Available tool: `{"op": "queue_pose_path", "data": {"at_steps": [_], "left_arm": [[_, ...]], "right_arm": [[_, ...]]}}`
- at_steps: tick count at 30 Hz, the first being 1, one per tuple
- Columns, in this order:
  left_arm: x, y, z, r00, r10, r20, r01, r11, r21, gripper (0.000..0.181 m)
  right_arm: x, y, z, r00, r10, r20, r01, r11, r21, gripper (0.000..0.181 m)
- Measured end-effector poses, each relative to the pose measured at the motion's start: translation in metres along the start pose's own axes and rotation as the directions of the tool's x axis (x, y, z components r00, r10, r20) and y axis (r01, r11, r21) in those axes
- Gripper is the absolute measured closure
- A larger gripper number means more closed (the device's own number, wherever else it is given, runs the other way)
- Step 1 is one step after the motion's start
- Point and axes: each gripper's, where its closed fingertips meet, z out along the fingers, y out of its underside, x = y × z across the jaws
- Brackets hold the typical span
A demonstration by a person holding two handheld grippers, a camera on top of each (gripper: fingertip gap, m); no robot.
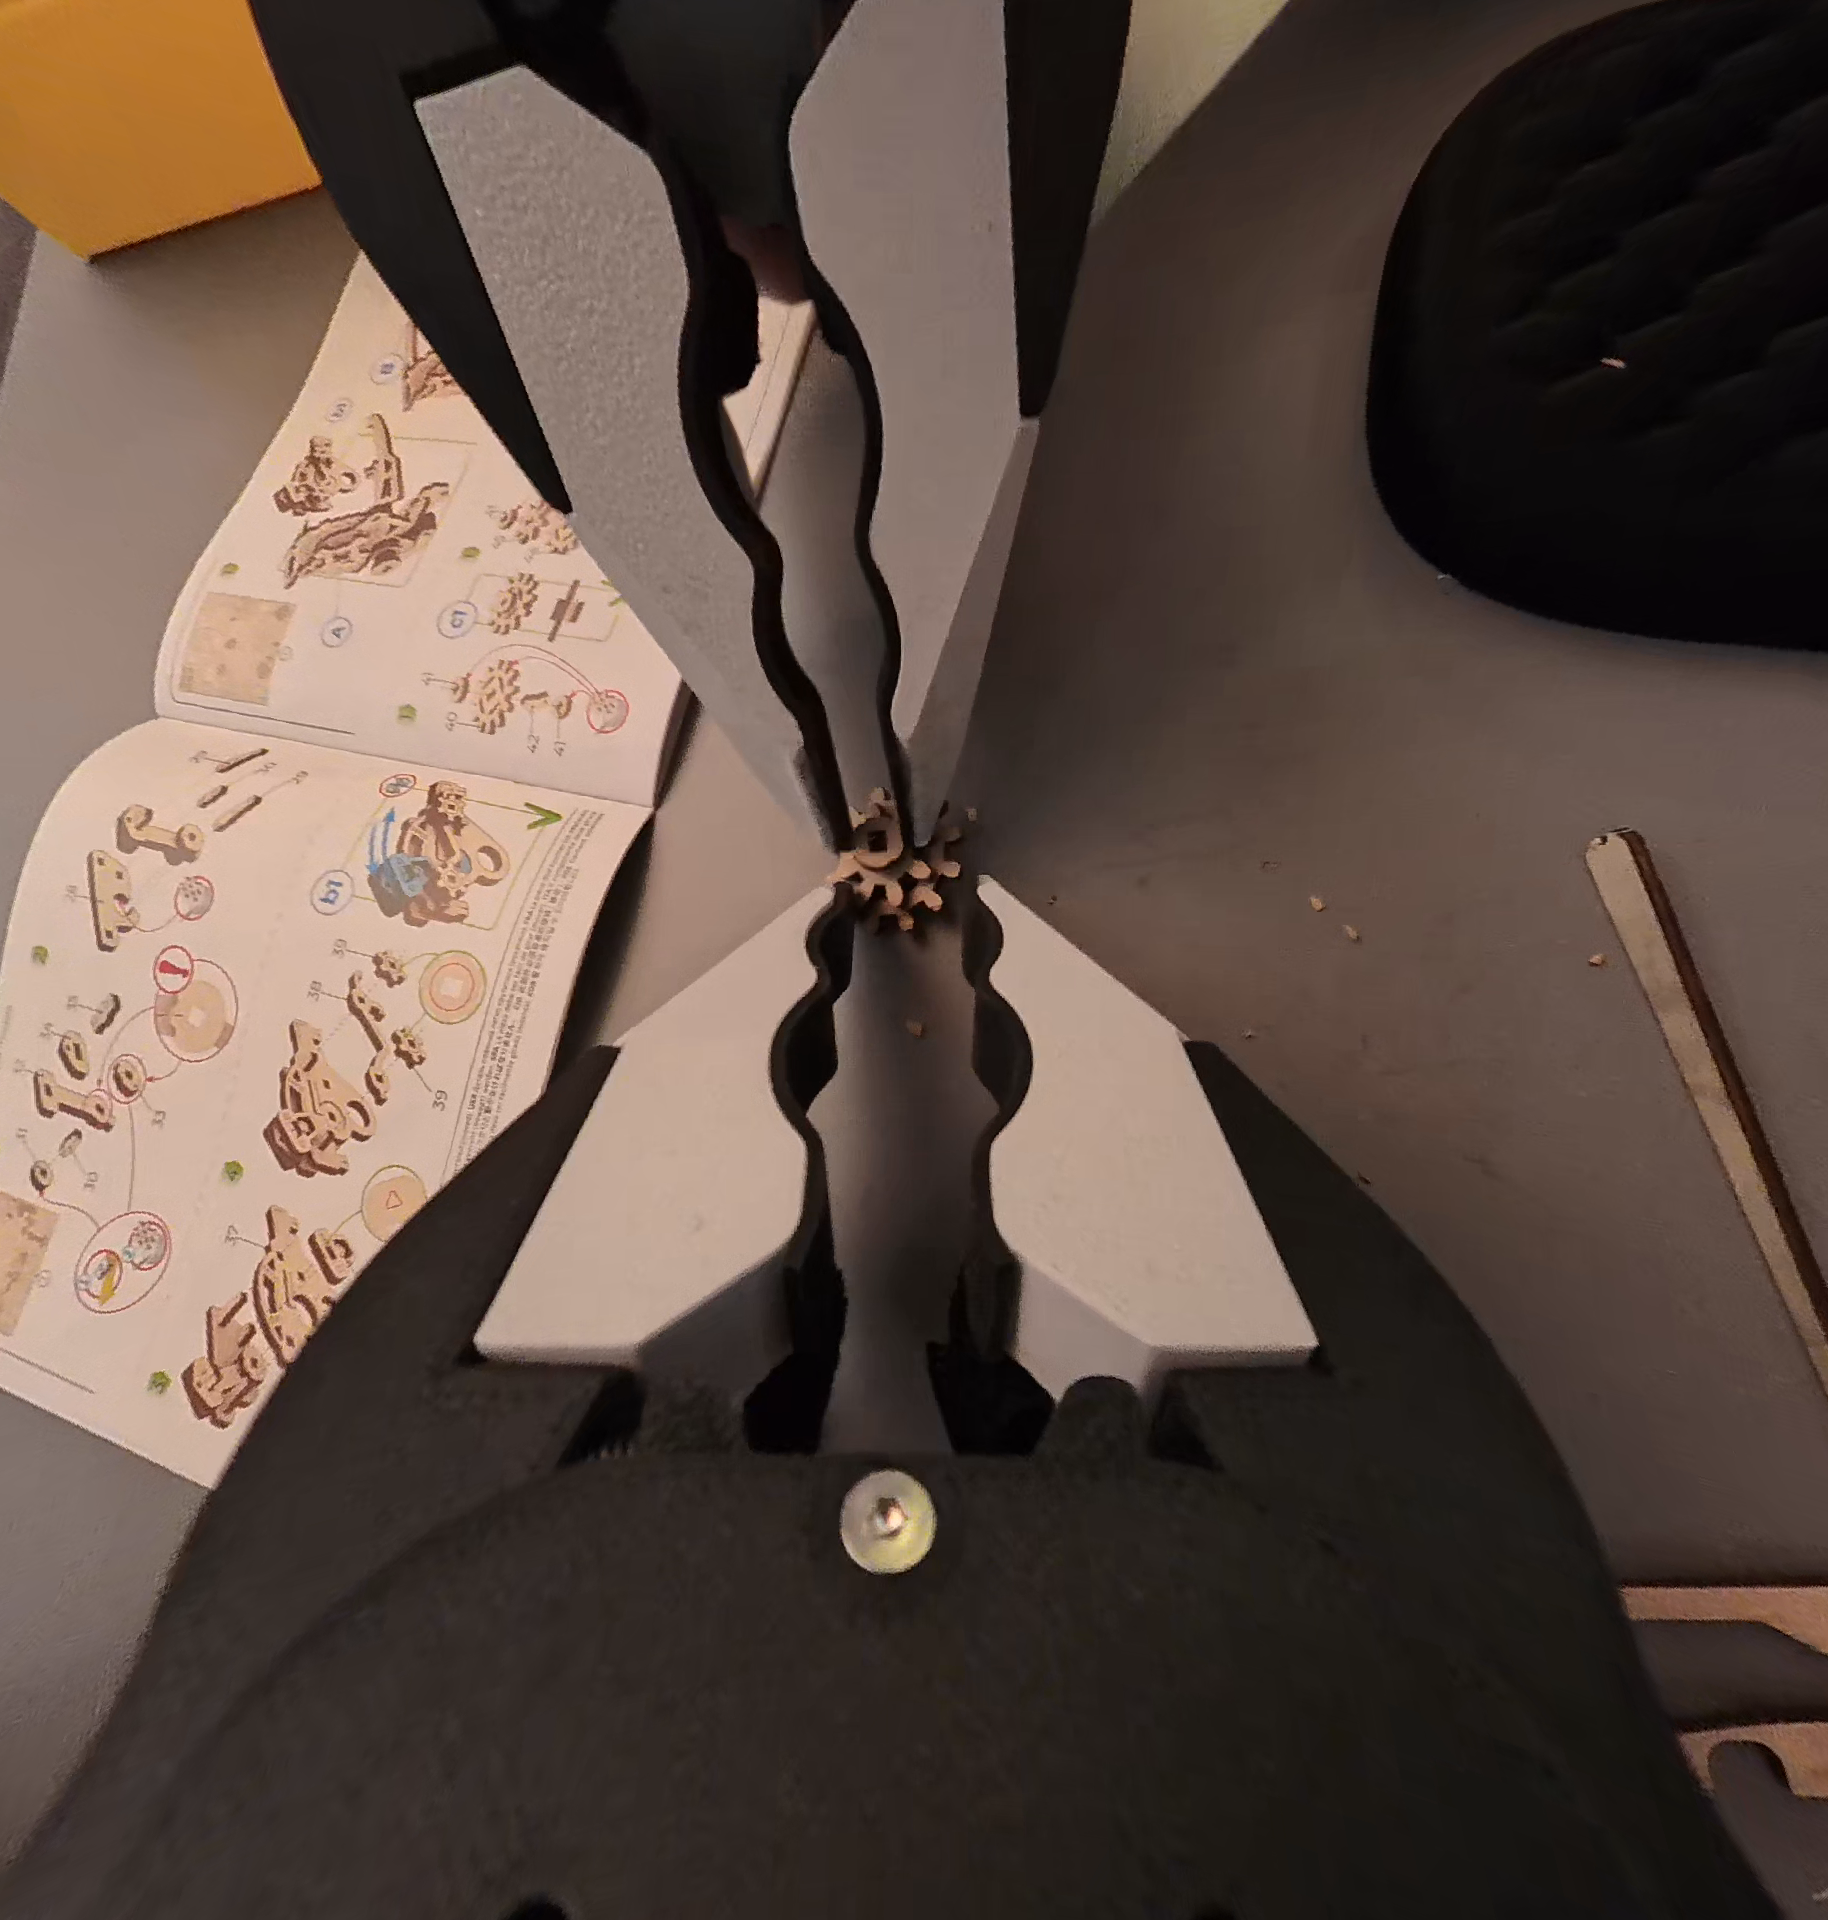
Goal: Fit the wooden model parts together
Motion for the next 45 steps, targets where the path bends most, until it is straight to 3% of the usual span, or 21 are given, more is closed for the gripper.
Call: {"op": "queue_pose_path", "data": {"at_steps": [11,17,37,45], "left_arm": [[-0.0029,-0.0004,0.0027,0.997,-0.069,-0.017,0.069,0.998,0.009,0.143],[-0.0028,-0.0031,0.0068,0.996,-0.082,-0.034,0.083,0.996,0.027,0.154],[-0.0046,-0.003,0.0068,0.996,-0.089,0.015,0.088,0.996,0.026,0.154],[-0.0041,-0.0025,0.0062,0.994,-0.113,0.0,0.113,0.993,0.041,0.154]], "right_arm": [[0.0014,-0.002,-0.0067,1.0,0.004,-0.004,-0.004,1.0,-0.012,0.175],[0.0035,-0.0003,-0.0075,0.999,0.03,-0.01,-0.03,1.0,-0.006,0.175],[0.001,0.0034,-0.0005,0.997,0.072,-0.028,-0.073,0.997,-0.023,0.175],[0.0007,0.0039,-0.0004,0.998,0.06,-0.018,-0.059,0.995,0.077,0.175]]}}
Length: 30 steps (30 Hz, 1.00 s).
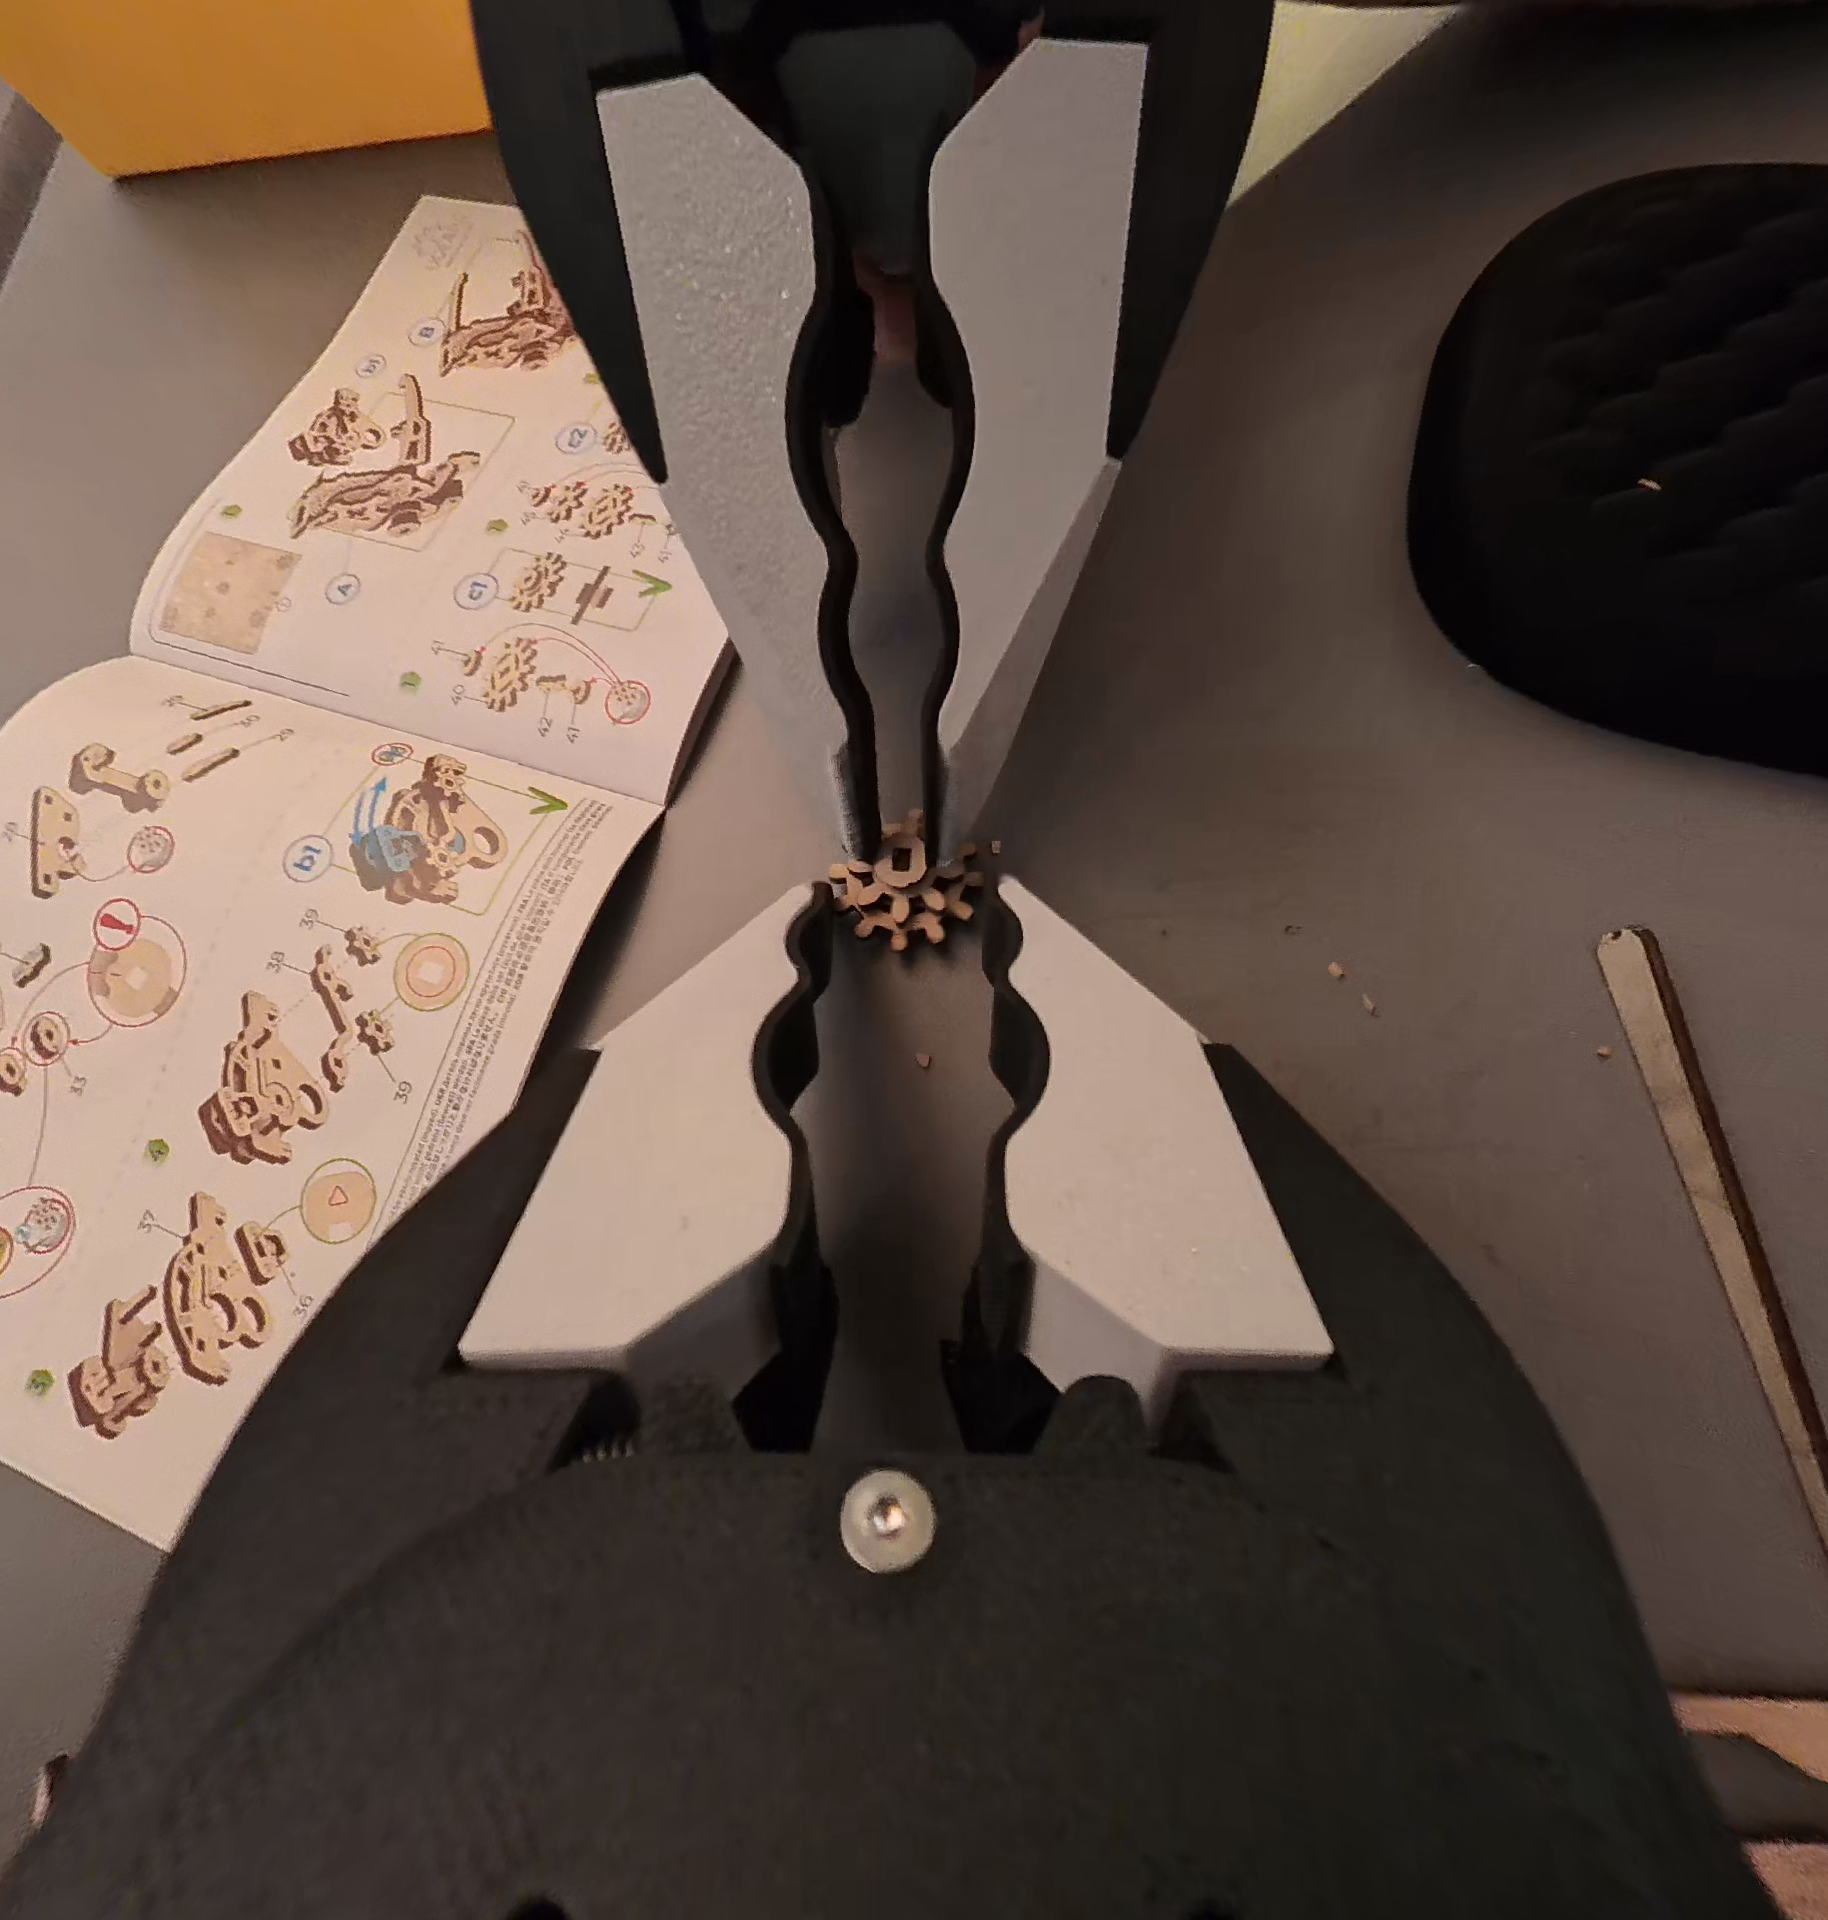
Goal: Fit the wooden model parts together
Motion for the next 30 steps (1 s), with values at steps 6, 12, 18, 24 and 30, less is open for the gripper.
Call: {"op": "queue_pose_path", "data": {"at_steps": [6,12,18,24,30], "left_arm": [[-0.015,-0.014,-0.022,0.965,-0.249,-0.085,0.258,0.959,0.114,0.157],[-0.017,-0.004,-0.01,0.894,-0.415,-0.168,0.428,0.903,0.043,0.152],[-0.019,-0.004,-0.006,0.915,-0.387,-0.113,0.393,0.919,0.029,0.152],[-0.017,-0.005,-0.005,0.914,-0.389,-0.119,0.394,0.919,0.023,0.155],[-0.014,-0.007,-0.004,0.901,-0.418,-0.12,0.423,0.906,0.019,0.159]], "right_arm": [[0.0,0.0,0.0,1.0,-0.016,-0.005,0.016,1.0,0.014,0.175],[0.0,0.0,0.0,1.0,-0.024,-0.008,0.024,0.999,0.023,0.175],[0.0,0.0,0.0,1.0,-0.03,-0.008,0.03,0.999,0.028,0.175],[0.0,0.0,0.0,0.999,-0.031,-0.01,0.031,0.999,0.028,0.175],[0.0,0.0,0.0,0.999,-0.033,-0.011,0.034,0.999,0.029,0.174]]}}
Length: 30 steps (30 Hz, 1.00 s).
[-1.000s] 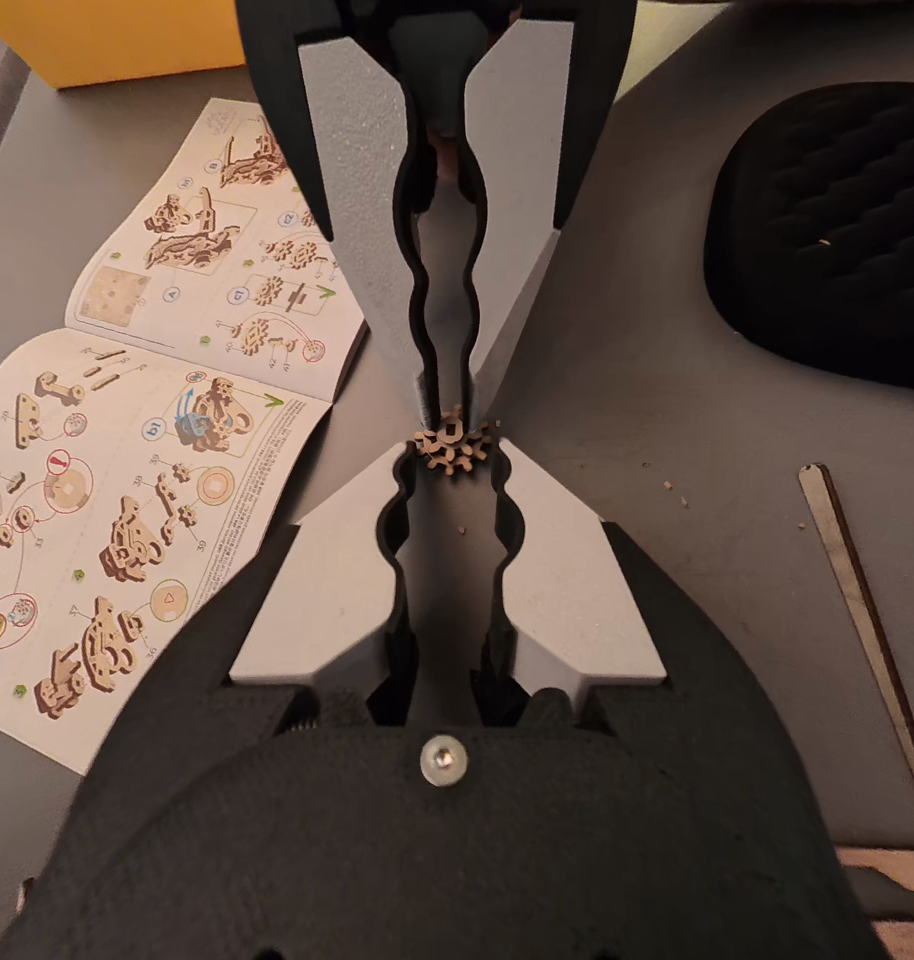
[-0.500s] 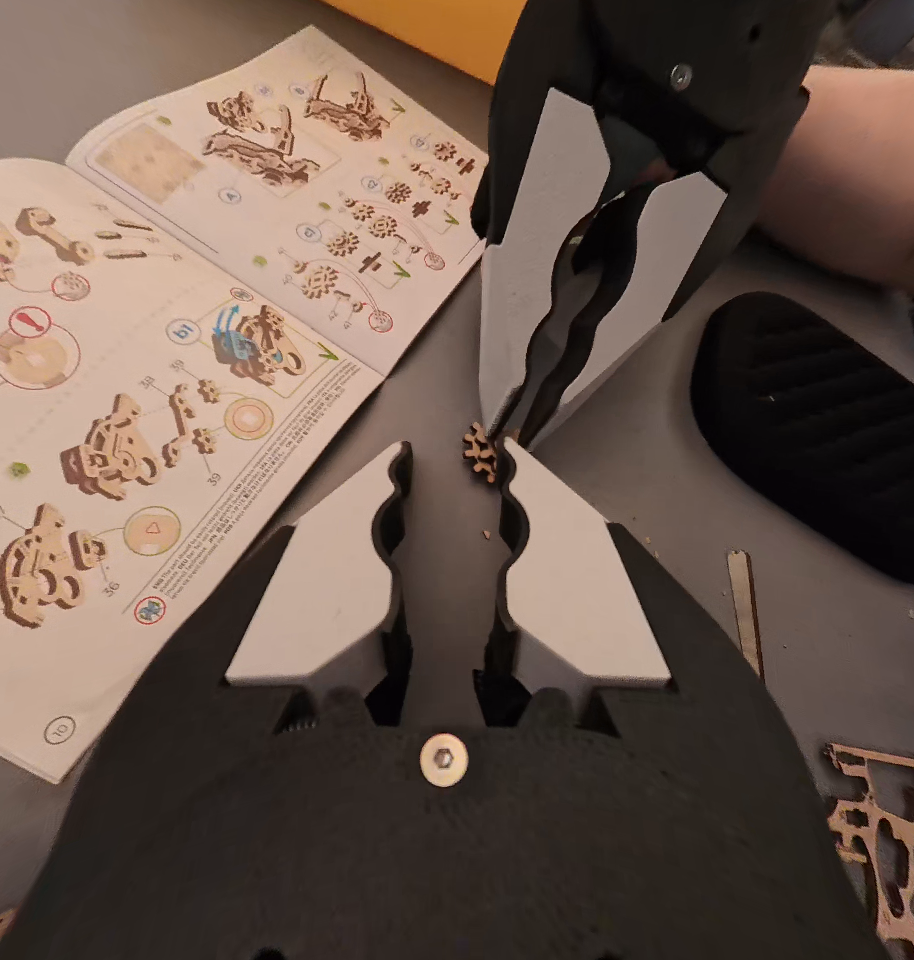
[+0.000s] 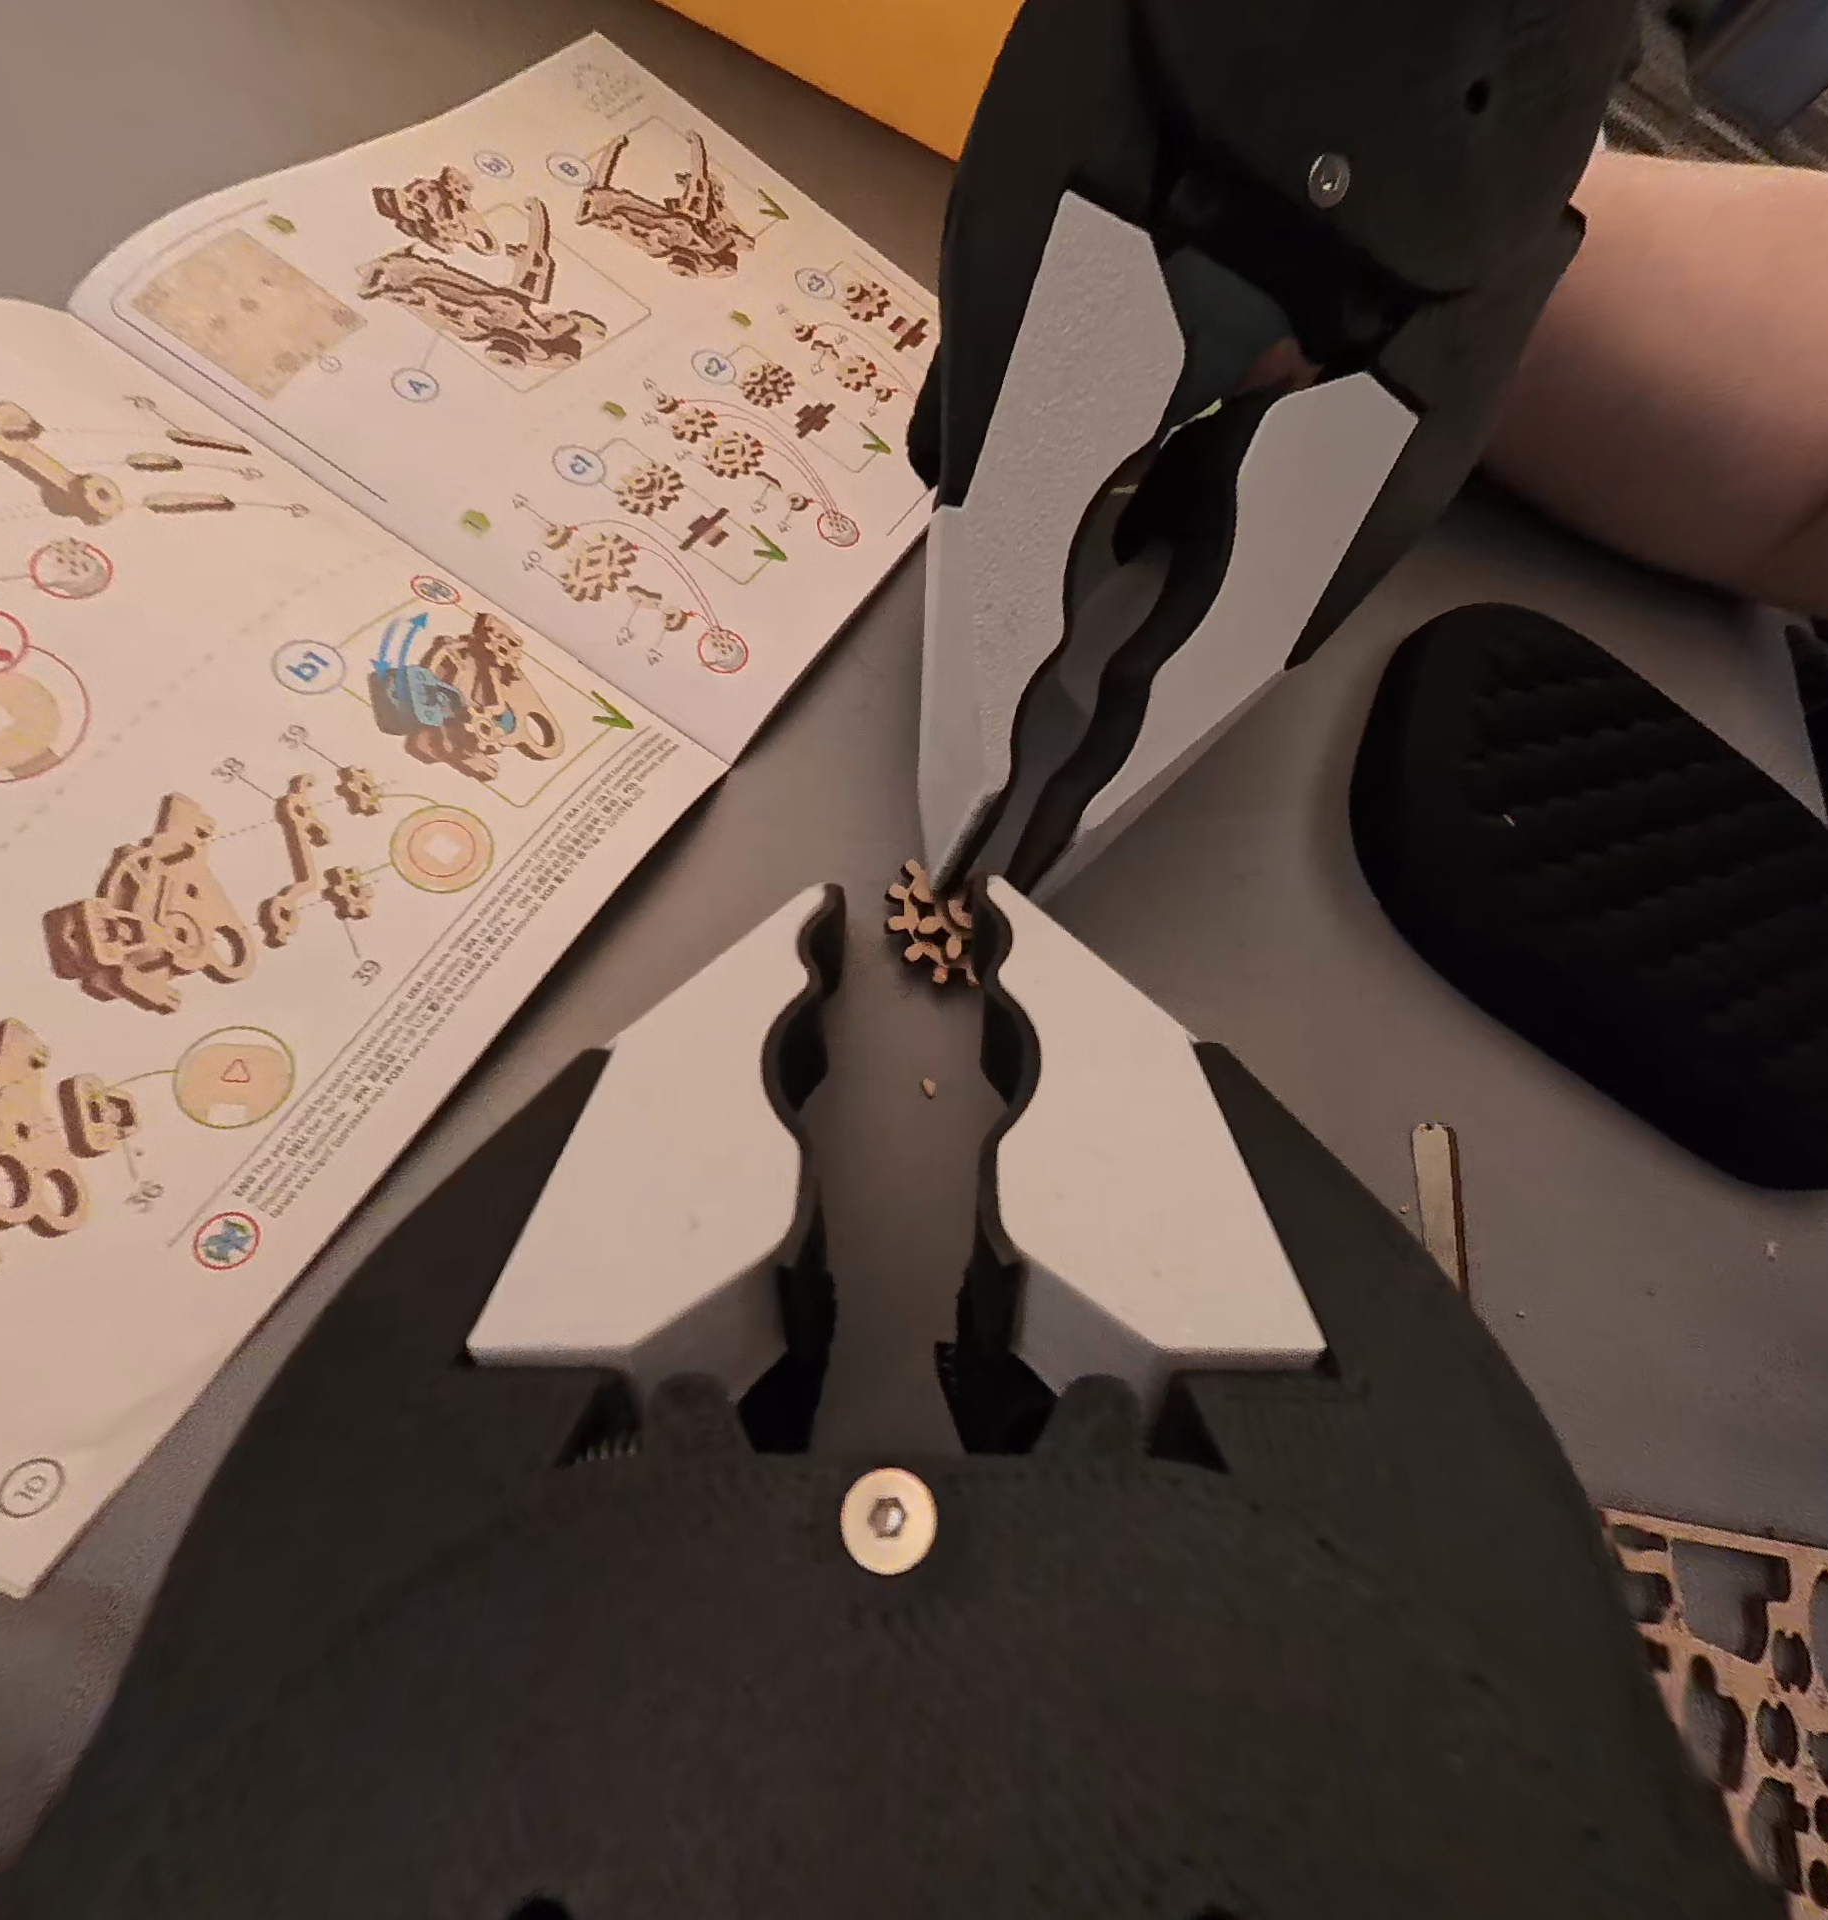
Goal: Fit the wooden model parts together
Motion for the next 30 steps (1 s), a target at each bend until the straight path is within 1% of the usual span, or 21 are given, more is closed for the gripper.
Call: {"op": "queue_pose_path", "data": {"at_steps": [4,7,8,12,16,18,21,25,30], "left_arm": [[-0.0005,0.0006,-0.0002,1.0,-0.006,0.014,0.007,1.0,-0.019,0.158],[0.0066,0.0008,0.0006,1.0,-0.02,-0.01,0.02,0.998,-0.054,0.174],[0.0081,0.0008,0.0009,1.0,-0.017,-0.005,0.017,0.997,-0.072,0.176],[0.0081,0.0016,0.0013,0.999,0.024,0.046,-0.016,0.986,-0.165,0.176],[0.0084,0.0026,0.0017,0.999,-0.048,0.015,0.05,0.966,-0.253,0.176],[0.0083,0.0029,0.0019,0.998,-0.061,0.002,0.059,0.956,-0.288,0.176],[0.0087,0.0033,0.0019,0.999,-0.031,0.021,0.036,0.947,-0.321,0.176],[0.0088,0.0039,0.0019,0.999,-0.049,0.009,0.049,0.937,-0.346,0.177],[0.0091,0.0043,0.0019,0.999,-0.027,0.019,0.032,0.925,-0.379,0.177]], "right_arm": [[0.0,-0.0001,0.0,1.0,-0.003,-0.003,0.003,1.0,-0.002,0.175],[-0.0003,0.0,0.0,1.0,-0.008,-0.005,0.008,1.0,-0.005,0.175],[-0.0004,0.0001,0.0,1.0,-0.013,-0.007,0.013,1.0,-0.006,0.174],[-0.0005,0.0005,0.0,1.0,-0.021,-0.012,0.021,1.0,-0.009,0.174],[-0.0007,0.0007,0.0,1.0,-0.017,-0.014,0.017,1.0,-0.002,0.174],[-0.0005,0.0007,0.0,1.0,-0.012,-0.012,0.012,1.0,0.006,0.175],[-0.0009,0.0008,-0.0003,1.0,-0.011,-0.01,0.011,1.0,0.014,0.175],[-0.0008,0.0007,-0.0003,1.0,-0.014,-0.014,0.014,1.0,0.015,0.175],[-0.0008,0.0008,-0.0005,1.0,-0.013,-0.015,0.013,1.0,0.016,0.175]]}}
